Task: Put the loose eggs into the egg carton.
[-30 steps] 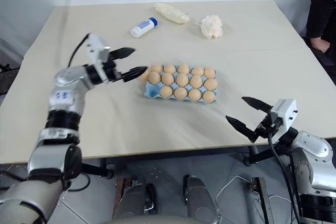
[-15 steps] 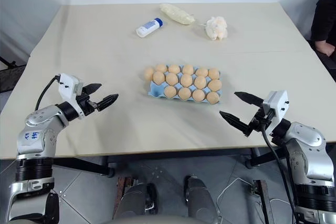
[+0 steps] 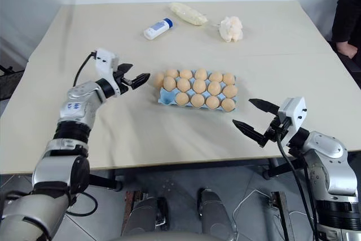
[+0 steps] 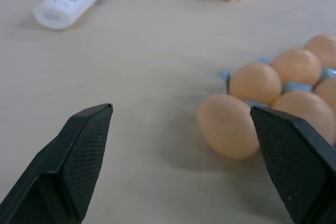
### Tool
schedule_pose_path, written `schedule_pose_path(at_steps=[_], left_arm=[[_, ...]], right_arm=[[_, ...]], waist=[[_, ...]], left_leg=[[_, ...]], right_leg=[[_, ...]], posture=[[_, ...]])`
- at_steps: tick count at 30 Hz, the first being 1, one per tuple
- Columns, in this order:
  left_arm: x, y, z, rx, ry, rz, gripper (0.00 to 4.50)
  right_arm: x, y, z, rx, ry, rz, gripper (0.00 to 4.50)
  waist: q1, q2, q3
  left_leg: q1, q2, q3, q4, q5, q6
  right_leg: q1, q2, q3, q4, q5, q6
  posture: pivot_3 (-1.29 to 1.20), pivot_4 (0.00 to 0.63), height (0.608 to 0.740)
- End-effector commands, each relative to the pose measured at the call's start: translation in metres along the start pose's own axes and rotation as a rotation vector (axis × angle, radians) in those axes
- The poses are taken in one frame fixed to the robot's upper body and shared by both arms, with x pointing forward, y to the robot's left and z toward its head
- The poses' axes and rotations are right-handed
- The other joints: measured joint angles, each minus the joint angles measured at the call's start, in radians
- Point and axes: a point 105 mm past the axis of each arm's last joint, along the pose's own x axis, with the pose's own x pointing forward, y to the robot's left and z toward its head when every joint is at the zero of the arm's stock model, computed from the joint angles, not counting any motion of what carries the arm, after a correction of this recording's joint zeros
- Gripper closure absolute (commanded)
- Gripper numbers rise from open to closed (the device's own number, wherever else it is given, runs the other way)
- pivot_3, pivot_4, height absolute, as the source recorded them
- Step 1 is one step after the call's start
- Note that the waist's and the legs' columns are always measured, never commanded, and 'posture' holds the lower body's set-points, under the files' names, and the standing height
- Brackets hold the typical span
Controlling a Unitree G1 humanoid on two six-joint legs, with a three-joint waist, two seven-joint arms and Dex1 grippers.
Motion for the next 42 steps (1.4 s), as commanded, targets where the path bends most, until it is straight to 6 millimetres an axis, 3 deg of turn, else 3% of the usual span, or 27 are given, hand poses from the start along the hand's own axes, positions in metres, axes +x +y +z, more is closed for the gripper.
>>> schedule_pose_path(at_steps=[1,8,15,29,36,42], left_arm=[[0.016,-0.007,0.010,0.036,-0.010,0.000,0.03],[0.033,-0.019,0.017,0.060,0.006,0.008,0.03],[0.034,-0.015,0.004,0.069,0.077,0.061,0.03],[0.038,-0.018,-0.002,0.078,0.131,0.082,0.03],[0.038,-0.017,0.001,0.065,0.111,0.093,2.25],[0.029,-0.004,0.010,0.089,0.080,0.095,4.18]], right_arm=[[-0.005,0.000,0.012,-0.035,-0.031,-0.023,0.00],[-0.012,0.001,0.011,-0.034,-0.022,-0.057,0.00],[-0.016,0.002,0.007,-0.027,-0.014,-0.067,0.00],[-0.018,0.000,0.004,-0.026,-0.005,-0.076,0.00],[-0.020,-0.001,0.002,-0.025,0.003,-0.084,0.00],[-0.022,-0.002,0.000,-0.025,0.007,-0.086,0.00]], waist=[[0.004,0.000,0.000],[0.003,0.000,0.000],[0.003,-0.001,0.000],[0.003,-0.001,0.000],[0.003,-0.001,0.000],[0.002,-0.001,0.000]], left_leg=[[-0.001,0.000,0.000,0.000,0.000,0.000],[-0.003,-0.001,-0.001,0.001,-0.002,0.001],[-0.002,-0.001,-0.002,0.001,-0.001,0.001],[-0.003,-0.002,-0.002,0.001,-0.001,0.001],[-0.003,-0.002,-0.002,0.001,-0.001,0.001],[-0.003,-0.002,-0.002,0.001,-0.001,0.001]], right_leg=[[-0.001,0.001,0.000,0.000,0.000,0.000],[-0.001,0.003,-0.001,-0.002,0.000,0.001],[-0.001,0.003,-0.001,-0.001,0.000,0.001],[0.000,0.003,-0.002,-0.001,0.000,0.002],[0.000,0.003,-0.002,-0.001,0.000,0.002],[0.000,0.003,-0.002,-0.001,0.000,0.002]], posture=[[0.00,0.150,0.740],[0.00,0.150,0.740],[0.00,0.150,0.740],[0.00,0.150,0.740],[0.00,0.150,0.740],[0.00,0.150,0.740]])
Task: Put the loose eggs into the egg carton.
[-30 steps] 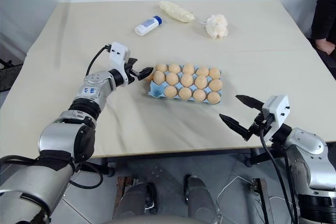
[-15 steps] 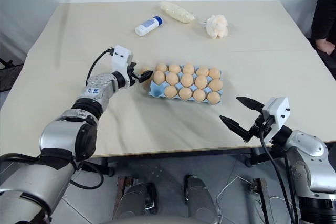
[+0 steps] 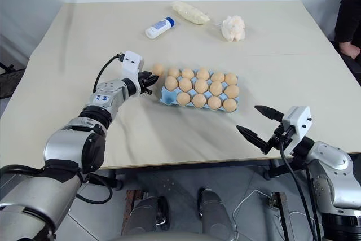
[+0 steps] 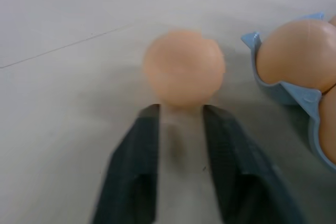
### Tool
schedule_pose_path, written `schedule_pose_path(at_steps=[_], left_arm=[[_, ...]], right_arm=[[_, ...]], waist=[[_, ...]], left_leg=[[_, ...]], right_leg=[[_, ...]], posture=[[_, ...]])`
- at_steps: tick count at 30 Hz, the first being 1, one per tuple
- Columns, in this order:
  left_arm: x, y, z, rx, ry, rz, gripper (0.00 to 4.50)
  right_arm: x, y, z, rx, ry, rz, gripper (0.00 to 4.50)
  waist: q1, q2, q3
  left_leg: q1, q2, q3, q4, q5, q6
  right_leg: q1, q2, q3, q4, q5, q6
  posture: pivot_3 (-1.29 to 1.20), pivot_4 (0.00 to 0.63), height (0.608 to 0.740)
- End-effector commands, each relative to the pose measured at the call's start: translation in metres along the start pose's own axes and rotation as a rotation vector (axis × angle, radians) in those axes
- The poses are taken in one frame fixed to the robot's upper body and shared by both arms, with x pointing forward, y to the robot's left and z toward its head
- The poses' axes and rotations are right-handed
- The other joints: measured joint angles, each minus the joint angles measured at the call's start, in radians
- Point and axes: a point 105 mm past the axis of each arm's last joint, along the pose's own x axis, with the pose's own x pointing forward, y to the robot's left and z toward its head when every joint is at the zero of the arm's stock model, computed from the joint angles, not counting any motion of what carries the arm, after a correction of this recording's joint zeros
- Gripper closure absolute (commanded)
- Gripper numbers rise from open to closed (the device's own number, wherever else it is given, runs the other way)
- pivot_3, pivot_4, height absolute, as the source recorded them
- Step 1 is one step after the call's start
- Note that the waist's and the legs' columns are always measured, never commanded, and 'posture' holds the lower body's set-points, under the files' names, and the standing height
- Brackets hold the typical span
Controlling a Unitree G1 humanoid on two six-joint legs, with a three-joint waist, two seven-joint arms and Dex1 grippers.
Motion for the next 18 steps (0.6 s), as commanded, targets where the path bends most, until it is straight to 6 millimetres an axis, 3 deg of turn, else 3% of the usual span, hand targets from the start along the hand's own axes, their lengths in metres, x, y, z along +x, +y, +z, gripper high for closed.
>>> schedule_pose_path(at_steps=[1,8,16,18], left_arm=[[-0.009,0.015,0.025,0.053,-0.069,0.005,4.48],[-0.020,0.031,0.022,0.055,-0.072,0.027,4.48],[-0.028,0.032,0.029,0.068,-0.120,-0.047,4.48],[-0.030,0.030,0.026,0.150,-0.068,-0.093,4.48]], right_arm=[[-0.007,-0.007,0.007,-0.037,-0.020,-0.028,0.00],[-0.009,-0.009,0.002,-0.030,-0.018,-0.025,0.00],[-0.008,-0.011,-0.001,-0.031,-0.021,-0.019,0.00],[-0.009,-0.011,-0.001,-0.030,-0.020,-0.019,0.00]], waist=[[-0.001,0.000,0.000],[0.001,0.000,0.000],[0.000,0.000,0.000],[-0.001,0.000,0.000]], left_leg=[[0.000,0.000,0.000,0.000,0.000,0.000],[0.000,0.000,0.000,0.000,0.000,0.000],[0.000,-0.001,0.000,0.000,0.000,0.000],[0.000,0.000,0.001,0.000,0.000,0.000]], right_leg=[[0.000,0.000,0.000,0.000,0.000,0.000],[0.000,0.000,0.000,0.000,0.000,0.000],[0.000,-0.001,0.000,0.001,0.000,0.000],[0.000,0.000,0.000,0.001,0.000,0.000]], posture=[[0.00,0.150,0.740],[0.00,0.150,0.740],[0.00,0.150,0.740],[0.00,0.150,0.740]])
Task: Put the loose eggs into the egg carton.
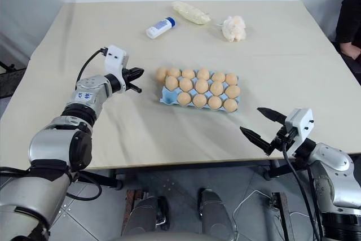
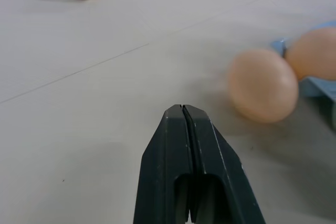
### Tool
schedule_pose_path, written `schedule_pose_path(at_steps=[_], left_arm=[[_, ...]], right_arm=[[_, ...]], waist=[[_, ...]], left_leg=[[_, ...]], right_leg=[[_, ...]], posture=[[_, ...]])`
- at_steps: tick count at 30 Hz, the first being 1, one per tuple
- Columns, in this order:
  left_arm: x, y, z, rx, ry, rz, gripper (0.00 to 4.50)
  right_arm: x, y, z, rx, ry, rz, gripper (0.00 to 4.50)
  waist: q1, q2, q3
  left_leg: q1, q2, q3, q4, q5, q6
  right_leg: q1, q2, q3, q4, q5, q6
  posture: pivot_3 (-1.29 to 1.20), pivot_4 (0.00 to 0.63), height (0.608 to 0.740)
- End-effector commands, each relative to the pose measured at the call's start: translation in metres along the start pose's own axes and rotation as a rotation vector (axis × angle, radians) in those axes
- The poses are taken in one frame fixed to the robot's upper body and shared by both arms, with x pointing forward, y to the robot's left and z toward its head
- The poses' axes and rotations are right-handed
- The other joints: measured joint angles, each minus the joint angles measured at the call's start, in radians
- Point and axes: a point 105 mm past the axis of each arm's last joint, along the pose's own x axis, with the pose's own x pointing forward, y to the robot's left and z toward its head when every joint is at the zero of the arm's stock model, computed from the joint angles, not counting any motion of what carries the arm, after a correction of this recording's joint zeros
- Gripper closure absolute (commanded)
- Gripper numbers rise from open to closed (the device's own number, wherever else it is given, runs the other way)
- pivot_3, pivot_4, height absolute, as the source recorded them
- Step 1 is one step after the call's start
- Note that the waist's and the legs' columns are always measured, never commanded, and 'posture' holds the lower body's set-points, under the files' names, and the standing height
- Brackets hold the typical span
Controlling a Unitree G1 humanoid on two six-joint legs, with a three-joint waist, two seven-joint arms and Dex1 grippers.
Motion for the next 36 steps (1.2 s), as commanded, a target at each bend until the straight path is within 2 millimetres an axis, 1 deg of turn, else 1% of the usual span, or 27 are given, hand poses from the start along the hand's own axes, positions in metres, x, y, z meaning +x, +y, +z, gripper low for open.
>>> schedule_pose_path(at_steps=[1,4,6,10,11,15,17,20,26,29,36], left_arm=[[-0.006,0.000,0.013,0.129,-0.005,-0.071,4.31],[-0.009,0.006,0.022,0.114,-0.043,-0.048,3.64],[-0.009,0.008,0.026,0.113,-0.055,-0.039,2.93],[-0.009,0.008,0.035,0.102,-0.091,-0.032,1.65],[-0.009,0.008,0.038,0.096,-0.104,-0.029,1.40],[-0.002,0.002,0.047,0.071,-0.143,-0.019,0.07],[0.002,-0.001,0.048,0.058,-0.149,-0.016,0.03],[0.010,-0.013,0.050,0.042,-0.159,-0.041,0.03],[0.019,-0.020,0.047,0.021,-0.149,0.002,0.03],[0.023,-0.024,0.041,0.018,-0.125,-0.002,0.03],[0.027,-0.026,0.035,0.004,-0.102,0.033,0.03]], right_arm=[[-0.003,-0.004,0.009,-0.037,-0.025,-0.009,0.00],[-0.003,-0.005,0.008,-0.035,-0.025,-0.009,0.00],[-0.003,-0.005,0.008,-0.035,-0.025,-0.010,0.00],[-0.004,-0.005,0.007,-0.036,-0.026,-0.010,0.00],[-0.004,-0.005,0.007,-0.037,-0.026,-0.009,0.00],[-0.003,-0.005,0.006,-0.037,-0.027,-0.007,0.00],[-0.002,-0.005,0.007,-0.038,-0.028,-0.007,0.00],[-0.002,-0.004,0.007,-0.038,-0.029,-0.008,0.00],[-0.004,-0.002,0.006,-0.034,-0.027,-0.017,0.00],[-0.006,0.000,0.006,-0.034,-0.025,-0.022,0.00],[-0.011,0.003,0.005,-0.030,-0.015,-0.040,0.00]], waist=[[0.000,0.000,0.000],[0.000,0.000,0.000],[0.001,0.000,0.000],[0.001,0.000,0.000],[0.001,0.000,0.000],[0.002,0.000,0.000],[0.002,0.000,0.000],[0.002,0.000,0.000],[0.000,0.000,0.000],[0.000,-0.001,0.000],[0.001,-0.001,0.000]], left_leg=[[0.000,0.000,0.000,0.000,0.000,0.000],[0.000,0.000,0.002,0.000,0.000,0.000],[0.000,0.000,0.002,0.000,0.000,-0.001],[0.000,0.000,0.002,0.001,0.000,0.000],[0.000,0.000,0.002,0.001,0.000,0.000],[0.000,0.000,0.002,0.001,0.000,0.000],[0.000,-0.001,0.002,0.001,0.000,0.000],[0.000,-0.001,0.002,0.002,0.000,0.000],[0.001,-0.001,0.000,0.001,0.001,0.001],[0.000,-0.001,0.000,0.001,0.001,0.001],[0.000,-0.002,0.000,0.002,0.001,0.001]], right_leg=[[0.000,0.000,0.000,0.000,0.000,0.000],[0.000,0.000,0.000,0.001,0.000,0.000],[0.000,0.000,0.000,0.001,0.000,0.000],[0.000,-0.001,0.000,0.001,0.000,0.000],[0.000,-0.001,0.000,0.001,0.000,0.000],[0.000,-0.001,0.000,0.001,0.000,0.000],[0.000,-0.001,0.000,0.001,0.000,0.000],[0.000,-0.001,0.000,0.001,0.000,0.001],[0.000,-0.001,0.001,0.001,0.000,0.001],[0.000,-0.001,0.001,0.002,0.000,0.001],[0.000,-0.002,0.001,0.001,0.001,0.001]], posture=[[0.00,0.150,0.740],[0.00,0.150,0.740],[0.00,0.150,0.740],[0.00,0.150,0.740],[0.00,0.150,0.740],[0.00,0.150,0.740],[0.00,0.150,0.740],[0.00,0.150,0.740],[0.00,0.150,0.740],[0.00,0.150,0.740],[0.00,0.150,0.740]])
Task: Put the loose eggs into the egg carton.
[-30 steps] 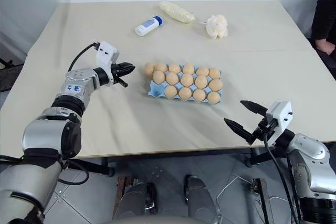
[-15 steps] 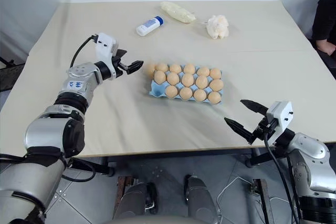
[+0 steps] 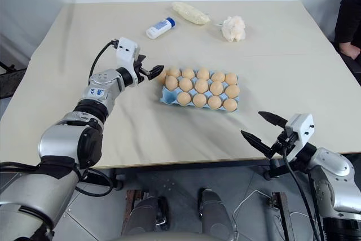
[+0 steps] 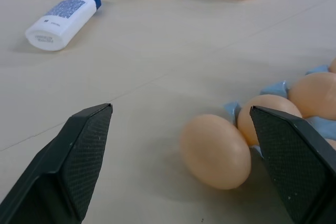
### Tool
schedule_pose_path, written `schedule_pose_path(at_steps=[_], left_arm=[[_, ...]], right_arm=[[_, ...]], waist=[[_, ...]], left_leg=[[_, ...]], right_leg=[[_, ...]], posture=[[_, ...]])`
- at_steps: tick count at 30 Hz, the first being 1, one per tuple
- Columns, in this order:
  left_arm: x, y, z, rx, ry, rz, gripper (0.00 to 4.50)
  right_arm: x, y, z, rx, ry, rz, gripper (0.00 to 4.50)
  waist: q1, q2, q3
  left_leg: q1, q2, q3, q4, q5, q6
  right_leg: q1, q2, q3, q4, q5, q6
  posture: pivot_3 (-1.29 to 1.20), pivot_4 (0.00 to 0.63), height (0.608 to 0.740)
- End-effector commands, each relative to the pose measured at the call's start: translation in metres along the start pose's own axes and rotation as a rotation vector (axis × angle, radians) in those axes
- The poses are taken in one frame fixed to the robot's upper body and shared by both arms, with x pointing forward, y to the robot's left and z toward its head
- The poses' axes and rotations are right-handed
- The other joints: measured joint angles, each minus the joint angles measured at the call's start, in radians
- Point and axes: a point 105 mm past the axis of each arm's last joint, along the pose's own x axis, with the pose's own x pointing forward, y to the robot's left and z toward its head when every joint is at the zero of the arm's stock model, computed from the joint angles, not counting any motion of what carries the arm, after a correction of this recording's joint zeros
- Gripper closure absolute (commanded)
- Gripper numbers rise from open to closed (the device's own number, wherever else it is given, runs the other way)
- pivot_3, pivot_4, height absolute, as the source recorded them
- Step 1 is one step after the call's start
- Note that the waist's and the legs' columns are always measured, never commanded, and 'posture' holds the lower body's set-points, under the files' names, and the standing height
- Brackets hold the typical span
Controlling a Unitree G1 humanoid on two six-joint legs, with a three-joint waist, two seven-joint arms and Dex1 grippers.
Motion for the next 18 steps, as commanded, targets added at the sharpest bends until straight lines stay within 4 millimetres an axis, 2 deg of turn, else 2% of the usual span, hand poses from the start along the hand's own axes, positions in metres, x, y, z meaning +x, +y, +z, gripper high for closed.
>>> schedule_pose_path(at_steps=[1,18], left_arm=[[0.003,0.001,0.013,0.021,-0.022,0.025,0.03],[0.007,-0.006,0.002,0.014,0.031,0.025,0.03]], right_arm=[[-0.004,-0.002,0.013,-0.036,-0.033,-0.023,0.00],[-0.006,-0.001,0.012,-0.034,-0.023,-0.038,0.00]], waist=[[0.000,0.000,0.000],[0.000,0.000,0.000]], left_leg=[[0.000,0.000,0.000,0.000,0.000,0.000],[0.000,-0.001,0.000,0.000,0.000,0.000]], right_leg=[[0.000,0.000,0.000,0.000,0.000,0.000],[0.000,-0.001,0.000,0.000,0.000,0.000]], posture=[[0.00,0.150,0.740],[0.00,0.150,0.740]])
